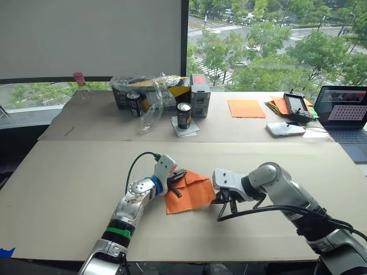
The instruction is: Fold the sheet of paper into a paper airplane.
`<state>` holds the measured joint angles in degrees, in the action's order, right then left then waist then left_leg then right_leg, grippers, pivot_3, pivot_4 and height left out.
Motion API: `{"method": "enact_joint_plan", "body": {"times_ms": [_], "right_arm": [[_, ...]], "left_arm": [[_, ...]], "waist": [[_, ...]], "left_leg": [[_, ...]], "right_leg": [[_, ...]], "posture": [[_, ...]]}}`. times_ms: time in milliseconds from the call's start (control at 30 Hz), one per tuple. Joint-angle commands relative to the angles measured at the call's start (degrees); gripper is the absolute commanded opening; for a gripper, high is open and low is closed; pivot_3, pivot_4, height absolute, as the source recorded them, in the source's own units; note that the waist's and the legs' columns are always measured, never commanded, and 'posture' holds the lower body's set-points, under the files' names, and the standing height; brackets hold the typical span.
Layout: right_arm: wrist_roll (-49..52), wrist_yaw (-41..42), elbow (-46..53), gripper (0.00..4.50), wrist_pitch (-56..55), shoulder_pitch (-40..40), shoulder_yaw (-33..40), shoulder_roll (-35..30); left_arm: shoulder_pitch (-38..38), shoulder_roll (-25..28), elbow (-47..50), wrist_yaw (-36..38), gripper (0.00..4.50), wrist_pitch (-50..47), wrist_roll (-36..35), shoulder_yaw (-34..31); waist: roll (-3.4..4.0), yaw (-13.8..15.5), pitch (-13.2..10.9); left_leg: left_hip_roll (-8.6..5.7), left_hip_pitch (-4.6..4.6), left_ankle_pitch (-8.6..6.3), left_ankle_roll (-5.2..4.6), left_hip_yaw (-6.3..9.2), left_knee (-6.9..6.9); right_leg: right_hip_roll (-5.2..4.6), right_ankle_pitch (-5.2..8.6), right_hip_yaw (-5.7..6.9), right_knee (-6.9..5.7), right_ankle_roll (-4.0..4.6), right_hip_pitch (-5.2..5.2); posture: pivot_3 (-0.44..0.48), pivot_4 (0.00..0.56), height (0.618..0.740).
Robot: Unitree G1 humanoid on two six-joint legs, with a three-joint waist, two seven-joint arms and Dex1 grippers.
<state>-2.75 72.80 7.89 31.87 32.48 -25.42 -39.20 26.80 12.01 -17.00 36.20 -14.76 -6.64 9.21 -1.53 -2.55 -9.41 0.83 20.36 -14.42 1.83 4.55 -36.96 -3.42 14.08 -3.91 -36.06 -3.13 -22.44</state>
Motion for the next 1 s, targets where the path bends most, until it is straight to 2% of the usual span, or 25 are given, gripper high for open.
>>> {"method": "enact_joint_plan", "body": {"times_ms": [33,367,600,867,1000], "right_arm": [[1.7,-1.5,1.3,0.00,-0.4,-1.0,1.5,0.3],[-0.4,-11.5,-7.8,0.00,-7.6,2.0,3.6,5.1],[-0.1,-12.0,-12.1,0.00,-10.2,5.7,3.2,7.7],[0.1,-11.5,-11.8,0.00,-9.6,8.3,2.8,11.3],[0.5,-11.6,-11.0,0.00,-8.8,9.3,2.6,13.1]], "left_arm": [[-0.2,0.5,-1.8,0.4,0.02,-0.3,0.9,0.4],[0.0,0.9,-1.8,0.7,0.02,-0.4,0.9,0.4],[-2.3,1.6,0.6,0.7,0.02,-1.5,0.5,0.2],[-5.2,5.5,9.1,2.6,0.02,-6.1,-0.4,0.4],[-5.5,5.1,10.5,2.2,0.02,-7.2,-0.2,0.9]], "waist": [[0.00,0.1,0.0],[0.00,-0.2,0.0],[0.03,-0.2,0.0],[0.04,-0.2,0.0],[0.05,0.0,0.0]], "left_leg": [[-0.01,0.02,0.00,0.00,0.00,0.00],[0.01,-0.08,0.01,0.00,0.00,-0.01],[0.00,-0.01,0.01,0.00,0.00,0.00],[0.01,0.09,0.01,0.00,0.00,0.05],[0.00,0.23,0.01,0.00,0.00,0.04]], "right_leg": [[-0.01,-0.02,0.00,0.01,0.03,0.00],[0.03,-0.01,-0.01,-0.06,0.01,0.01],[0.01,-0.21,-0.01,-0.02,0.36,-0.04],[0.01,-0.22,-0.01,-0.07,0.37,-0.18],[0.00,-0.25,-0.01,-0.09,0.41,-0.33]], "posture": [[0.000,0.150,0.730],[0.000,0.150,0.730],[0.000,0.150,0.730],[0.000,0.150,0.730],[0.000,0.150,0.730]]}}
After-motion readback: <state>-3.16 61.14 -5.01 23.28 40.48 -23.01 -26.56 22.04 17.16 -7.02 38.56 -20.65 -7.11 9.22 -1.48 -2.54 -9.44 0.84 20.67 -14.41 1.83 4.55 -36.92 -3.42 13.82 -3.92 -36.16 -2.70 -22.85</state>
